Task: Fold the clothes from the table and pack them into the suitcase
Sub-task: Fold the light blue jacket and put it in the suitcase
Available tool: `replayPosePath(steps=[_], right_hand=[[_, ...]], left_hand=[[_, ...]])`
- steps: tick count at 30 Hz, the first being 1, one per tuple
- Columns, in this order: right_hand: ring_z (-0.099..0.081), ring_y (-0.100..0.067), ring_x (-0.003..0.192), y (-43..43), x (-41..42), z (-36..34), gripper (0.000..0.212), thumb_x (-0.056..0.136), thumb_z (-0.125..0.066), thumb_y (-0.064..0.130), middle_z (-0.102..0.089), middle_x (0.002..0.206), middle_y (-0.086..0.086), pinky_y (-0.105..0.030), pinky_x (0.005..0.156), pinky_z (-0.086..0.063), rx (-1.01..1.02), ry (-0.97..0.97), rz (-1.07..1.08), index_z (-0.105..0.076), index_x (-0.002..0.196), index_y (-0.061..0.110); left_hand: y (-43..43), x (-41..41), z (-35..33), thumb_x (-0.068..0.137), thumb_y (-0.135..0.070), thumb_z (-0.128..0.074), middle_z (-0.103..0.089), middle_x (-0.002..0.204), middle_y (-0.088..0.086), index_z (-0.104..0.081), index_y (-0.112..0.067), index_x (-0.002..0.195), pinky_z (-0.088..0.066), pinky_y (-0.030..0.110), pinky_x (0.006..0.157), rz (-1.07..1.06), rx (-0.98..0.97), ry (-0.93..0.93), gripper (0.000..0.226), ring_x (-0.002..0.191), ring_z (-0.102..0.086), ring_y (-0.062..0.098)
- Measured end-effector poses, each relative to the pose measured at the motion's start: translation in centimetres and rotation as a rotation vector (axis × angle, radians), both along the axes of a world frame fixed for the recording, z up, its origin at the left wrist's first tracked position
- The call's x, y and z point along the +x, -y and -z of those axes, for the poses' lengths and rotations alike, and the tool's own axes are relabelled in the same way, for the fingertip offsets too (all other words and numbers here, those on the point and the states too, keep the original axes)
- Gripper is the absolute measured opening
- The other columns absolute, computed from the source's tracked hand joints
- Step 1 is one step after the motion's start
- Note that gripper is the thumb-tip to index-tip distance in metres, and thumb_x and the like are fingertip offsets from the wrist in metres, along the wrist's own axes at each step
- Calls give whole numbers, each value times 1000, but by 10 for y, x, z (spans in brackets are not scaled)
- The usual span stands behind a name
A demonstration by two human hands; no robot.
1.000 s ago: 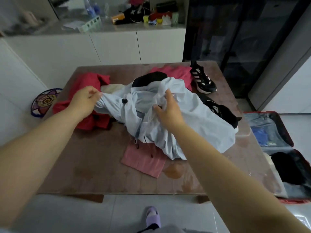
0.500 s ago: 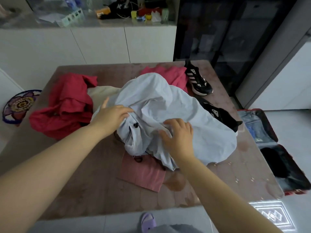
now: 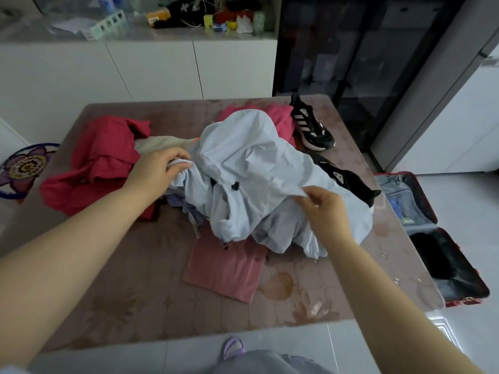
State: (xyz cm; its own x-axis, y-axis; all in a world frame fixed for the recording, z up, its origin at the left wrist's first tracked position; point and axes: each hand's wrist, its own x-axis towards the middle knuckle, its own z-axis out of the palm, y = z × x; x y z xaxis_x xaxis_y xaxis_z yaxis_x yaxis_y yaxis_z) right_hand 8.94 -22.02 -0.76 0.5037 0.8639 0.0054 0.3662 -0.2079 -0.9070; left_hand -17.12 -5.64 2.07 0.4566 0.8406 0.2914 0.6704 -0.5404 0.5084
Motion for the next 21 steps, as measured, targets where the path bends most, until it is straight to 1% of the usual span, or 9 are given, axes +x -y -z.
replayPosePath(steps=[3,5,7,8,10,12,15,18,21], right_hand=[[-50,-8,66,9,26,-29,14,94,-55,15,-59,72,3,-10,56,-39,83,44,51,-62,82,18],[-45,-4,59,18,41,-47,14,95,-53,18,-54,69,3,-13,53,-37,137,78,86,-59,83,17],[-42,-3,56,30,53,-66,15,95,-54,21,-52,68,1,-16,52,-35,197,123,121,-60,83,15],[-42,-4,57,38,59,-75,15,95,-54,22,-53,69,1,-15,52,-35,235,144,137,-60,84,13],[-45,0,57,54,70,-97,15,95,-53,24,-55,69,6,-10,52,-35,315,169,174,-60,85,17],[-46,6,56,71,82,-120,14,95,-53,24,-55,69,10,-6,52,-35,394,211,198,-59,84,19],[-47,6,55,98,101,-157,12,94,-55,25,-54,67,11,-7,54,-36,478,255,203,-60,85,18],[-44,1,55,126,118,-192,12,92,-57,26,-52,64,9,-16,55,-38,570,286,195,-60,82,20],[-43,4,55,150,129,-224,10,90,-58,27,-51,63,12,-14,56,-38,664,307,196,-61,82,21]], left_hand=[[9,-4,-11,88,-16,-63,-69,97,5,-70,-4,100,-39,20,75,-55,29,18,18,93,-60,20],[18,1,-21,89,-15,-62,-65,90,-3,-69,-4,100,-36,6,67,-63,18,78,17,87,-56,15],[28,8,-34,90,-15,-60,-61,80,-9,-68,-5,96,-34,1,62,-60,14,138,14,82,-55,15],[34,13,-42,91,-16,-60,-60,78,-9,-68,-6,95,-35,1,61,-56,28,163,14,78,-56,14],[46,24,-60,91,-15,-59,-59,75,-10,-67,-4,95,-35,3,61,-44,70,217,15,69,-56,2],[61,35,-83,91,-14,-58,-58,73,-11,-66,-1,95,-35,4,62,-31,125,267,15,64,-53,-4],[85,50,-122,92,-15,-58,-57,72,-20,-66,-1,95,-35,4,64,-4,243,307,17,67,-52,-12],[110,61,-162,94,-17,-55,-53,81,-22,-65,-5,100,-35,4,69,22,348,325,17,73,-50,-21],[134,68,-202,92,-27,-50,-53,81,-25,-64,-10,101,-39,15,77,16,409,370,24,76,-49,-19]])
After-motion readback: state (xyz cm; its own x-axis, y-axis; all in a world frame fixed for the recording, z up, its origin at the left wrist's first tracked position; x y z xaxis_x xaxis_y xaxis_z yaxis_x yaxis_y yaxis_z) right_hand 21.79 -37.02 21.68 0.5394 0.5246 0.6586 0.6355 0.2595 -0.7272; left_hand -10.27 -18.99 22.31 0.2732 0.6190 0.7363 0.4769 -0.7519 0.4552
